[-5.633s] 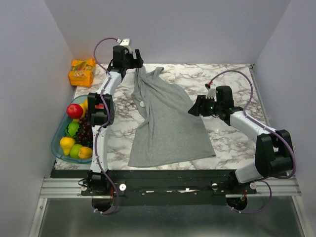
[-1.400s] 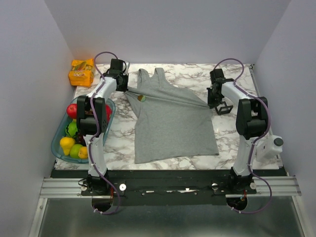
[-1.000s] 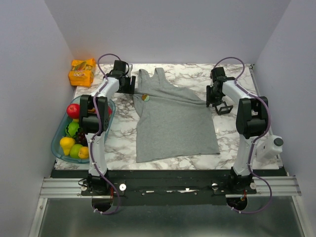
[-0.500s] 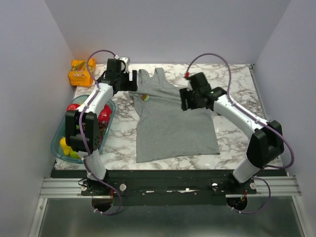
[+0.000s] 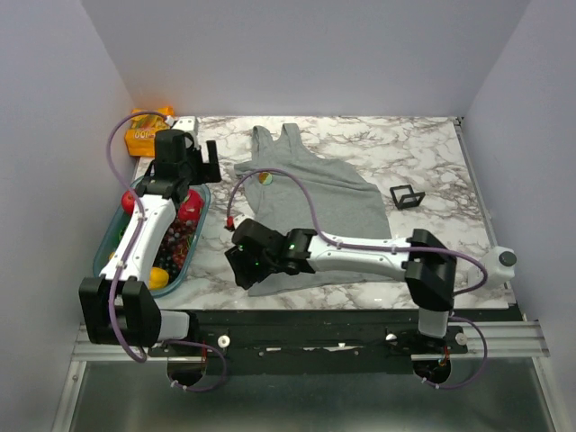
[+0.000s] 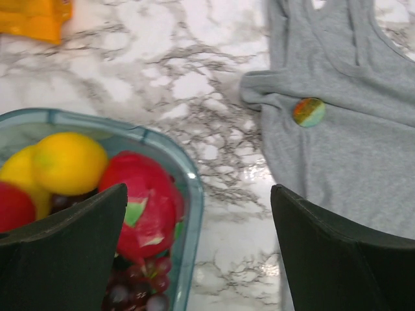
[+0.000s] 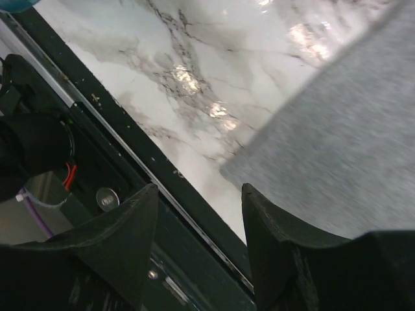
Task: Pin the brooch onto the clothing
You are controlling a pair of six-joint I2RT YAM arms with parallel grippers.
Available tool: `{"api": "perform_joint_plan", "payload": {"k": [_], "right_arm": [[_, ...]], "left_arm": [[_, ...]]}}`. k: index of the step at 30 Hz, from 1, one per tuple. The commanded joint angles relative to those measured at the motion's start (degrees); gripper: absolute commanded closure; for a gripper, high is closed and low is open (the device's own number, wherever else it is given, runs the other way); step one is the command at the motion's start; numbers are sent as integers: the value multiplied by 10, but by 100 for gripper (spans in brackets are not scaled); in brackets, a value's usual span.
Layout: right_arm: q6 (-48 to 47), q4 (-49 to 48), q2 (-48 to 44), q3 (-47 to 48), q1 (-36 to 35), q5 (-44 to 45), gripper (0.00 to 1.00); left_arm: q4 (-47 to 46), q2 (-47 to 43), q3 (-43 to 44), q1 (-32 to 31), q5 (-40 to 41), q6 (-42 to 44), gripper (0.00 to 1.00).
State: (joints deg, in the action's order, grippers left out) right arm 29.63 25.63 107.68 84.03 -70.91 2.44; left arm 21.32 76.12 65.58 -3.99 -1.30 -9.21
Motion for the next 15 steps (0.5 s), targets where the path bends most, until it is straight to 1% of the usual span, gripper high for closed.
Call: {"api": "perform_joint_plan", "payload": {"k": [1, 4, 11, 15], "right_arm": [[40, -1, 75, 47, -15, 16, 39], [50, 14, 106, 61, -17, 36, 41], [63, 28, 119, 42, -18, 60, 42], [61, 39, 139, 54, -27, 67, 42]], "left_arm": [[-26, -64, -47, 30, 54, 10, 1], [-35, -74, -49, 31, 52, 10, 1], [-31, -74, -45, 33, 37, 6, 1], [-32, -76, -45, 34, 33, 4, 1]]}}
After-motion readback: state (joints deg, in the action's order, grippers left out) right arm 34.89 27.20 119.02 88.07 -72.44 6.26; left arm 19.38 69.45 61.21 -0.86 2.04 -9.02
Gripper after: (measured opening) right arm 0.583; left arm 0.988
